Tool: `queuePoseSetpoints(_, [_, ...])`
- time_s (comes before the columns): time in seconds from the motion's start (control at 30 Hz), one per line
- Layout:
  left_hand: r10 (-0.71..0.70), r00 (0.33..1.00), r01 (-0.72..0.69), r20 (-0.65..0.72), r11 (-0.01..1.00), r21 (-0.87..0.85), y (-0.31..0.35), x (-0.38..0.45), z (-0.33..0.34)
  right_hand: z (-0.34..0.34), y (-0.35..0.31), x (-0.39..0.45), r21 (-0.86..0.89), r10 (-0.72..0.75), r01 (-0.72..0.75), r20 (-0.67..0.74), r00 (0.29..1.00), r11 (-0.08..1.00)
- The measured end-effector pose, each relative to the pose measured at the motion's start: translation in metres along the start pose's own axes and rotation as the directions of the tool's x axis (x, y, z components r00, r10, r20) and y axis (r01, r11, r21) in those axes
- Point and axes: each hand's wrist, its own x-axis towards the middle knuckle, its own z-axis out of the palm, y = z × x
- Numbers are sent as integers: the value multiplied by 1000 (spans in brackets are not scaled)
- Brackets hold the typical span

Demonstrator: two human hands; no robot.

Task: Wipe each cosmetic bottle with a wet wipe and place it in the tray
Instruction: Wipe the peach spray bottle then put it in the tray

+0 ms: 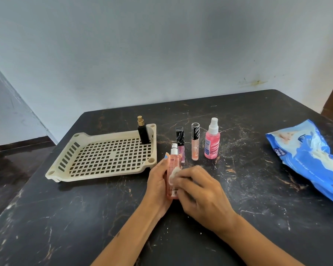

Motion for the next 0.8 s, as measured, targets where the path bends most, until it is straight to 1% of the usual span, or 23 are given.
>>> queuePoseSetpoints(0.07, [21,1000,-20,4,1000,-22,1,-1,2,0,1,1,-33,39,-39,7,999,999])
queuePoseSetpoints(0.13, [11,1000,-11,6,1000,-16,2,-2,4,-1,-3,2,-30,-14,16,52,999,999])
queuePoseSetpoints(0.2, [15,999,-15,-33,1000,25,2,-3,4,-4,-8,0,14,-103,103,109,989,995])
queuePoseSetpoints(0.27, [37,998,-35,-50,998,48,2,-3,4,-7,-11,-4,35,-134,130,125,983,991])
queuePoseSetpoints(0.37, [49,999,-49,-9,998,39,3,-4,5,-5,-5,-6,-38,-14,16,49,999,999])
queuePoseSetpoints(0.43, [49,999,-49,-3,998,35,3,-4,4,-3,-4,-4,-90,35,-32,38,999,995])
queuePoseSetpoints(0.5, [28,999,-28,-17,999,37,2,-5,5,-3,-7,-4,-81,-42,50,102,994,995])
queuePoseSetpoints(0.57, [52,997,-49,-49,997,61,1,-6,5,-5,-11,-5,-36,-146,155,171,974,987])
queuePoseSetpoints(0.6, [67,996,-63,-60,995,73,1,-6,4,-6,-12,-6,-24,-166,173,174,971,985])
queuePoseSetpoints(0.63, [66,996,-62,-59,996,67,2,-6,5,-6,-11,-7,-25,-156,161,152,976,987])
queuePoseSetpoints(0.73, [49,998,-48,-27,998,44,3,-6,5,-4,-5,-5,-96,-27,32,48,998,995])
queuePoseSetpoints(0.77, [53,998,-51,-29,998,48,3,-5,5,-2,-5,-4,-122,-4,8,38,999,993])
queuePoseSetpoints(0.8, [52,998,-51,-27,998,38,2,-6,5,-1,-6,-4,-130,-10,17,51,999,991])
